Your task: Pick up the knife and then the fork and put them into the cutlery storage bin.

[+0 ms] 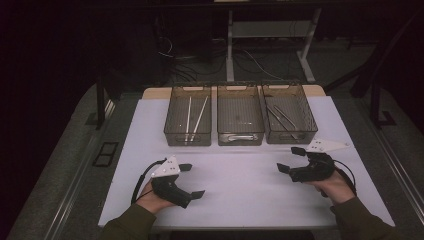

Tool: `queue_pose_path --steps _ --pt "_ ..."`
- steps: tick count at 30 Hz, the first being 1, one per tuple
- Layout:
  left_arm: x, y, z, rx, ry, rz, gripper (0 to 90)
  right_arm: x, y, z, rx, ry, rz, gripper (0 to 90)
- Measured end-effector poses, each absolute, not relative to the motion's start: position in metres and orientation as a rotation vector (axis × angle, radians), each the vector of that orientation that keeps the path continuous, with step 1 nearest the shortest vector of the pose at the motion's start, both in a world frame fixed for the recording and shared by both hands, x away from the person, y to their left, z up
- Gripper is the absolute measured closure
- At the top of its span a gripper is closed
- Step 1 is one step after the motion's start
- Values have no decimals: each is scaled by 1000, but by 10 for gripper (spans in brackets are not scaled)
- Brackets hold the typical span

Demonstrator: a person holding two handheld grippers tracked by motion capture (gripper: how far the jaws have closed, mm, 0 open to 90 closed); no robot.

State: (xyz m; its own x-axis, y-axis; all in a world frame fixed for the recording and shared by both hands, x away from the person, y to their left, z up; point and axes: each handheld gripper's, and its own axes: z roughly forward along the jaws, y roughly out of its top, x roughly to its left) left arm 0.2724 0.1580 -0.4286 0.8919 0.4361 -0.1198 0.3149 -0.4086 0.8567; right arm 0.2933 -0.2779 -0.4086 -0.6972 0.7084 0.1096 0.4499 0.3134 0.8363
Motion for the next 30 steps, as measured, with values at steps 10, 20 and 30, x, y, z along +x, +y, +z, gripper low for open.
queue_pose_path --steps 10,20,30 --pt "272 158 -429 2026 545 148 10 282 -282 -420 1049 2306 1323 157" --pt "272 158 -429 2027 545 147 10 271 -286 -433 1051 2327 1304 141" --pt "272 157 -429 2026 546 145 10 261 -298 -438 1078 2305 1318 141"
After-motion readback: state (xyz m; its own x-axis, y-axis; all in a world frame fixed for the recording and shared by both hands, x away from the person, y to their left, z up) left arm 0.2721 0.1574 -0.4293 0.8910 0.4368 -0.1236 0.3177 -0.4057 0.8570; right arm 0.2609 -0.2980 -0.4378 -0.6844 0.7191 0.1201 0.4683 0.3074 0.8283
